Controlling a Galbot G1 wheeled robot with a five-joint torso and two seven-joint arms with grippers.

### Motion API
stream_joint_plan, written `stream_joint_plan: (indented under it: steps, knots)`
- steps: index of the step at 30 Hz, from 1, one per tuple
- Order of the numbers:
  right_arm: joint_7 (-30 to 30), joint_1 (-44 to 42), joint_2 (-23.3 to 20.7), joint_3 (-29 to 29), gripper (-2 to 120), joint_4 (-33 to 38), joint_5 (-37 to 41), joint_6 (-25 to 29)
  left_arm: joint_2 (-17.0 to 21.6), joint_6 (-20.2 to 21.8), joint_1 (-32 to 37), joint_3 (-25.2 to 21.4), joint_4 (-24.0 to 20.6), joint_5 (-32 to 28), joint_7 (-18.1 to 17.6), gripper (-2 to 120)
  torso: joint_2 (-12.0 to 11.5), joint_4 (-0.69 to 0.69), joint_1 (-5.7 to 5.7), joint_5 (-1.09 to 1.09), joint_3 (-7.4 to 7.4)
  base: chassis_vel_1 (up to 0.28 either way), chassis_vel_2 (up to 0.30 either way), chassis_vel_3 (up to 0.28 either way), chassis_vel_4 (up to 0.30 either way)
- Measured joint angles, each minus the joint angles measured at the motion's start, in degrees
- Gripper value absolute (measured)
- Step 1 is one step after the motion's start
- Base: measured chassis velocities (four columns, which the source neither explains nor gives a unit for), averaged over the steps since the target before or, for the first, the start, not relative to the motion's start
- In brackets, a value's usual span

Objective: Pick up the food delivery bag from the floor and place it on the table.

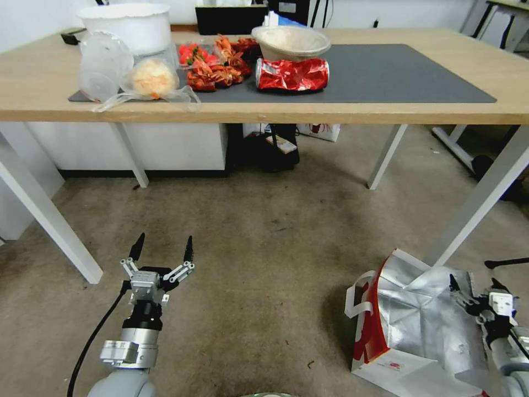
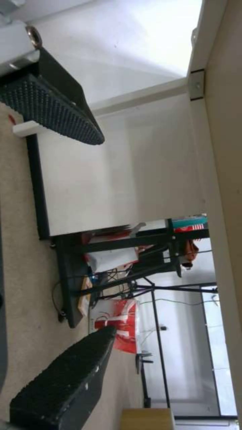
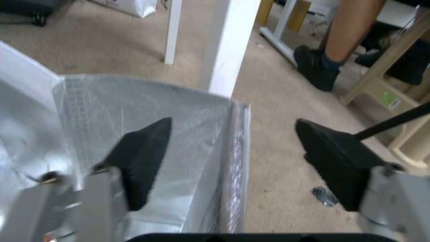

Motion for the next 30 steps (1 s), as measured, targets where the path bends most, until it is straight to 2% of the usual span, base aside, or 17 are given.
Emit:
stream_joint_plan:
  steps: [2, 5, 6, 10, 11, 19, 28, 30]
  knots:
    - [-0.1, 0.0, 0.0, 0.0, 65, -0.1, 0.0, -0.1, -0.1, 0.0, 0.0, 0.1, 0.1, 0.0, 0.0, 100, 0.0, 0.0, 0.0, 0.0, 0.0, 0.0, 0.0, 0.0, 0.0]
    - [-0.4, 0.0, 0.0, -0.1, 51, -0.8, 0.2, -0.4, -0.1, -0.1, 0.0, 0.2, 0.1, 0.1, -0.1, 99, 0.0, 0.0, 0.0, -0.01, 0.0, 0.0, 0.0, 0.0, 0.0]
    - [-0.4, 0.0, 0.0, -0.1, 51, -0.8, 0.2, -0.4, -0.1, -0.1, 0.0, 0.2, 0.1, 0.1, -0.1, 99, 0.0, 0.0, 0.0, -0.01, 0.0, 0.0, 0.0, 0.0, 0.0]
    - [-0.8, 0.0, 0.4, -0.5, 30, -1.4, 0.3, -0.3, 0.1, -0.1, 0.0, 0.1, -0.2, 0.1, -0.1, 99, 0.0, 0.0, 0.0, 0.0, 0.0, 0.0, 0.0, 0.0, 0.0]
    - [-0.8, 0.0, 0.4, -0.5, 30, -1.4, 0.3, -0.3, 0.1, -0.1, 0.0, 0.1, -0.2, 0.1, -0.1, 99, 0.0, 0.0, 0.0, 0.0, 0.0, 0.0, 0.0, 0.0, 0.0]
    - [-0.5, -0.2, 0.7, -0.8, 0, -0.8, 1.1, -0.5, 0.0, -0.3, 0.0, 0.0, 0.2, 0.5, 0.1, 96, 0.0, 0.0, 0.0, -0.01, 0.0, 0.0, 0.0, 0.0, 0.0]
    - [-0.3, -0.7, 1.1, -0.8, 0, -0.7, 1.1, 0.2, 0.3, -0.4, -0.1, -0.2, 0.5, -0.1, 0.4, 96, 0.0, 0.0, -0.01, 0.0, 0.0, 0.0, 0.0, 0.0, 0.0]
    - [-0.4, -1.7, 1.3, -1.0, 0, 1.2, 2.9, -0.1, 0.4, -0.4, 0.0, -0.2, 0.3, -1.0, 1.3, 101, 0.0, 0.0, 0.0, 0.01, 0.0, 0.0, 0.0, 0.0, 0.0]
